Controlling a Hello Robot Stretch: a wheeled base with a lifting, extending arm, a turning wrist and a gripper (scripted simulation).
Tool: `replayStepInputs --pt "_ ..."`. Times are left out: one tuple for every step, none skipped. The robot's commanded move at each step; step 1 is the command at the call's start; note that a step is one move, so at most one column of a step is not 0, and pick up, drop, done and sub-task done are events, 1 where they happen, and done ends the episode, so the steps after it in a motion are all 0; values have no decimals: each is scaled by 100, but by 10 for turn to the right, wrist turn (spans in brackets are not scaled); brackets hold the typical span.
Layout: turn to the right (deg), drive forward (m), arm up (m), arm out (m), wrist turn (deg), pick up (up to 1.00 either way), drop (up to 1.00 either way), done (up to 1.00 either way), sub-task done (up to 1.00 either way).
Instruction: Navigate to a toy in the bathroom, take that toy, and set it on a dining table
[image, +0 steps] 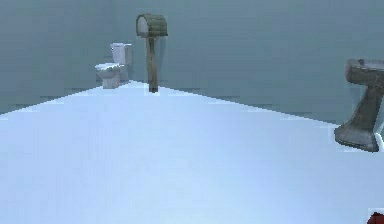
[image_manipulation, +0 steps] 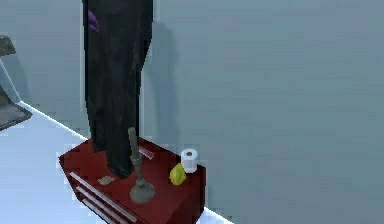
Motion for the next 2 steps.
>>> replayStepInputs --pt "0 0 10 0 0 0 0 0 0" --pt "0 0 0 46 0 0 0 0 0"
